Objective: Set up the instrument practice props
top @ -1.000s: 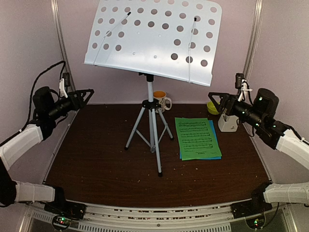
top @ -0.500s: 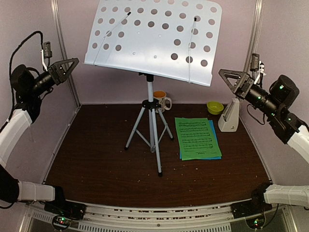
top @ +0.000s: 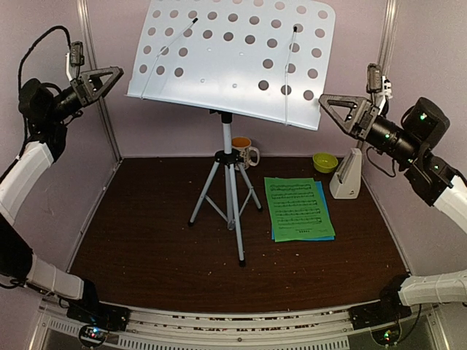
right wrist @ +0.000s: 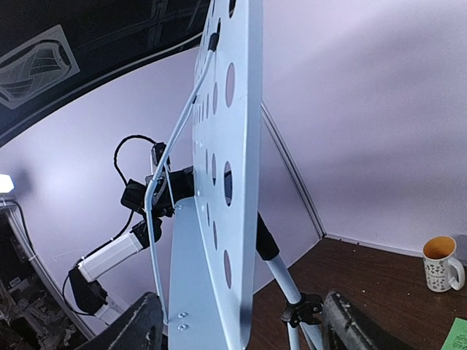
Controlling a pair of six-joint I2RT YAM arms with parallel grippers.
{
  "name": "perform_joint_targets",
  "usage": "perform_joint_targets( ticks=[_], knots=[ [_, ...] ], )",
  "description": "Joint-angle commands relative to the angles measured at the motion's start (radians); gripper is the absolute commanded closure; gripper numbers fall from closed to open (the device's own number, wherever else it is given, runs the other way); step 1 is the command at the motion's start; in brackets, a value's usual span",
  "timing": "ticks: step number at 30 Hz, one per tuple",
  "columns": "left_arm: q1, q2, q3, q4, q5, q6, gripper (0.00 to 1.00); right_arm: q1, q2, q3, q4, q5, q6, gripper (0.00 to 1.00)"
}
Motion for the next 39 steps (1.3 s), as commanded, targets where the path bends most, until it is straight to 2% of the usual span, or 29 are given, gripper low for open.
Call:
perform_joint_targets(
  ticks=[1,6,13,19,23,32,34,39],
  knots=[
    [-0.029,0.012,0.072,-0.072,0.039,0.043,0.26,0.017,0.011,0.029,-0.027,0.007,-0.034,0.29],
    [-0.040,0.041,0.102,-0.145,0.045,0.071,0.33,0.035,0.026,0.030,-0.035,0.008,-0.041,0.42],
    [-0.084,0.070,0.105,-0.161,0.070,0.092,0.52,0.045,0.041,0.055,-0.069,0.016,-0.071,0.61],
    [-0.112,0.080,0.087,-0.168,0.066,0.113,0.59,0.046,0.055,0.080,-0.099,0.023,-0.103,0.72],
    [-0.117,0.076,0.062,-0.148,0.061,0.113,0.73,0.046,0.067,0.093,-0.115,0.025,-0.116,0.80],
    [-0.120,0.050,0.005,-0.113,0.060,0.134,0.96,0.046,0.085,0.135,-0.153,0.035,-0.156,0.99],
    [-0.119,0.040,-0.012,-0.112,0.057,0.146,1.00,0.044,0.095,0.147,-0.165,0.033,-0.170,1.00],
    [-0.119,0.017,-0.053,-0.122,0.042,0.190,1.00,0.039,0.105,0.167,-0.186,0.043,-0.197,1.00]
  ],
)
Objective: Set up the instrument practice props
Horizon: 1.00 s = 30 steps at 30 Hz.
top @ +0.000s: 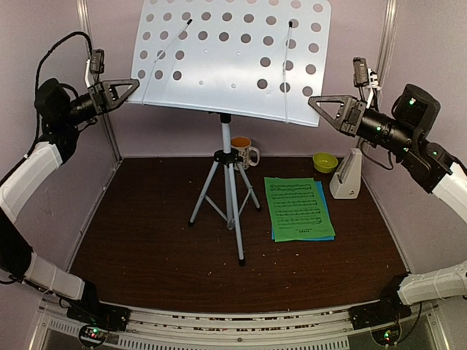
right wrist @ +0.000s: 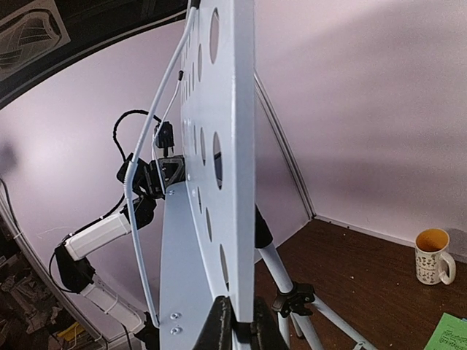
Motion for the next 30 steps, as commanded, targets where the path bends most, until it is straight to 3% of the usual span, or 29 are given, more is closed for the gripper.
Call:
perform_joint_targets(
  ticks=[1,15,22,30],
  knots=[
    [-0.009,-0.026,-0.050,0.008,0.007,0.091,1.00,-0.008,0.022,0.039,-0.020,0.040,-0.079,1.00],
    [-0.018,-0.103,-0.159,-0.109,-0.042,0.280,1.00,-0.072,0.083,0.136,-0.063,0.011,-0.157,1.00],
    [-0.058,-0.119,-0.163,-0.253,-0.073,0.438,1.00,-0.103,0.127,0.181,-0.071,0.007,-0.190,1.00],
    [-0.067,-0.131,-0.224,-0.268,-0.082,0.486,1.00,-0.124,0.162,0.204,-0.069,0.018,-0.213,1.00]
  ],
)
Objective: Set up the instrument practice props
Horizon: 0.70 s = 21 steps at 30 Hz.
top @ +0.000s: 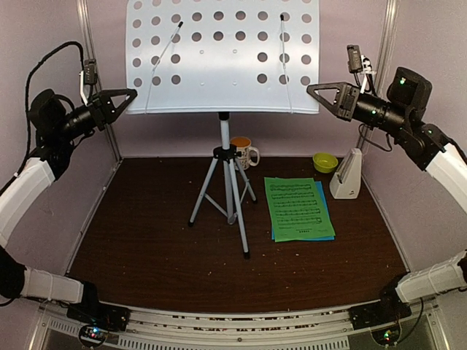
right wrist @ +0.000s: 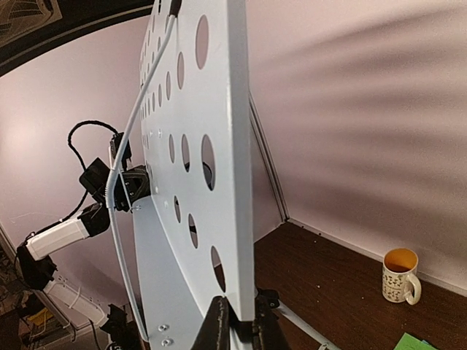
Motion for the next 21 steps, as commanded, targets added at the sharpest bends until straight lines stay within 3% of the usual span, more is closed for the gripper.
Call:
perform_joint_targets(
  ticks=[1,21],
  knots=[
    [-0.036,0.020,-0.086,-0.145,0.050,0.168,1.00,-0.016,0.036,0.036,0.025,0.106,-0.093,1.00],
    [-0.090,0.045,-0.183,-0.175,0.031,0.272,1.00,-0.052,0.099,0.096,-0.006,0.087,-0.149,1.00]
  ],
)
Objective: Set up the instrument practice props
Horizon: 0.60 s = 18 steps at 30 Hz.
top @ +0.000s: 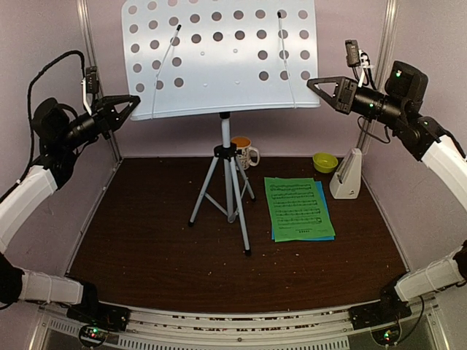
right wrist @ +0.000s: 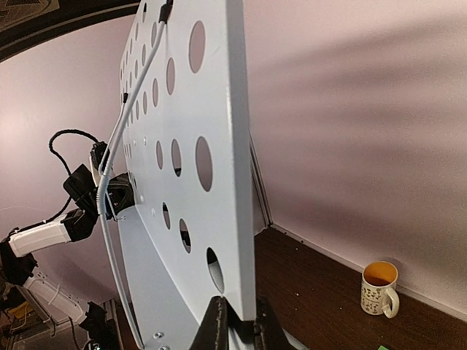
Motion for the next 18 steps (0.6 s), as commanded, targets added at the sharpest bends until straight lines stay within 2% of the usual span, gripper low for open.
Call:
perform_joint_targets(
  ticks=[1,16,18],
  knots=[
    [-0.049,0.075,-0.087,-0.222,0.097,0.153,1.00,-0.006,0.034,0.022,0.007,0.115,-0.086,1.00],
    [-0.048,0.067,0.078,-0.352,0.050,0.176,1.00,-0.006,-0.006,-0.069,0.058,0.076,-0.097,1.00],
    [-0.048,0.065,0.089,-0.357,0.051,0.170,0.96,-0.006,-0.010,-0.067,0.060,0.075,-0.097,1.00]
  ],
)
